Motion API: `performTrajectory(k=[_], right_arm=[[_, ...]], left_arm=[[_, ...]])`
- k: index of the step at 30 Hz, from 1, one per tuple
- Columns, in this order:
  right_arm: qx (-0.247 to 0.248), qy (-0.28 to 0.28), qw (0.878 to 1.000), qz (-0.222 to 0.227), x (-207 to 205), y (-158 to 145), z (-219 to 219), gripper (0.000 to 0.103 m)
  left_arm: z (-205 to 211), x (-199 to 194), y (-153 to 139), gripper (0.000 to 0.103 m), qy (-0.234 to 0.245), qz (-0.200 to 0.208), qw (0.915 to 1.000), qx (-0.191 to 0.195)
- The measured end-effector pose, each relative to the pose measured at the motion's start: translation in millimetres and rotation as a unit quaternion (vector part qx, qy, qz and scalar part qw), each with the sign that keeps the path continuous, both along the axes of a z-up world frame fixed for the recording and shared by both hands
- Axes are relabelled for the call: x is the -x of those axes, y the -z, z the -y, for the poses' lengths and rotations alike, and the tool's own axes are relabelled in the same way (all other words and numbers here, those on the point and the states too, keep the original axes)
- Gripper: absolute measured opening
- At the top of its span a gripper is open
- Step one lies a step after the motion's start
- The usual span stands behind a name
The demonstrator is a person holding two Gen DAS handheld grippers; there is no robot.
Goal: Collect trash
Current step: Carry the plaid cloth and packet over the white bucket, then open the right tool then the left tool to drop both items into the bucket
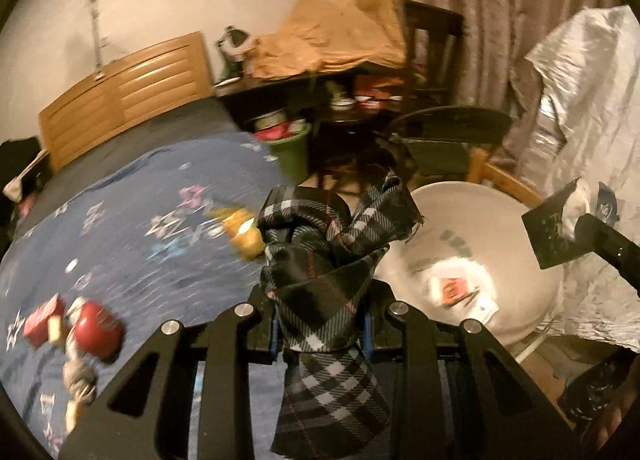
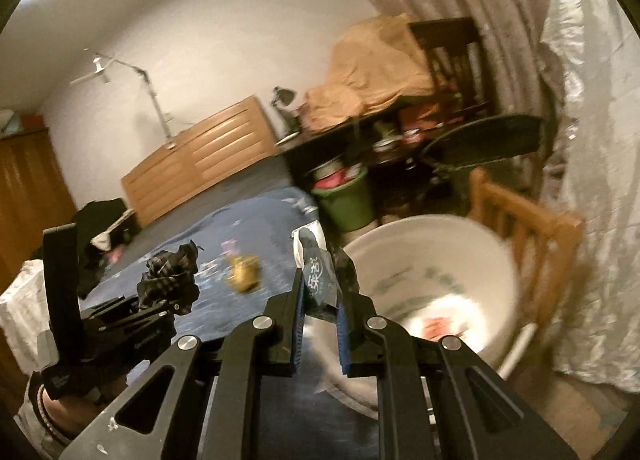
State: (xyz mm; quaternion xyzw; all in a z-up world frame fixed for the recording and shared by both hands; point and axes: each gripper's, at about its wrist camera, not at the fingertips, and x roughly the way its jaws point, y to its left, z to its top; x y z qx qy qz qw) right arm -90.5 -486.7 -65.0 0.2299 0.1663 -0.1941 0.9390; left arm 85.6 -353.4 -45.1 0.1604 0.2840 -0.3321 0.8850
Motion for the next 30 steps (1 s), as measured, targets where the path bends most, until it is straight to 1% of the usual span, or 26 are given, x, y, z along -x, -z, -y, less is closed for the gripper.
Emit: performTrajectory(k=[6,11,14,18,23,30], right_arm=[[0.010,0.034,0.999,-0.018,8.4,-2.4,53.0,0.015],[0.006,0.044,0.998,-0.041,0.9,4.9,85.9,0.015],[-0.002,0.043,0.998,-0.051,-6.5,10.4,94.8,0.015],[-0.011,0.041,0.997,-0.058,-15.0,18.2,93.8,0.015],[-0.017,0.037,0.997,-0.064,-20.9,24.9,93.9,0.015],[-0.021,0.033,0.997,-0.066,-26.6,27.3,93.3,0.015]], left_arm=[[68.1,3.6,0.2,0.027,0.056,0.005,0.9984,-0.003],[105.9,2.4,8.0,0.027,0.087,0.004,0.9961,-0.015],[118.9,1.6,13.8,0.027,0.097,0.001,0.9951,-0.021],[132.1,1.1,23.9,0.027,0.103,-0.004,0.9941,-0.033],[137.4,-2.1,32.7,0.027,0.104,-0.010,0.9937,-0.041],[138.5,-5.0,34.9,0.027,0.102,-0.013,0.9937,-0.044]])
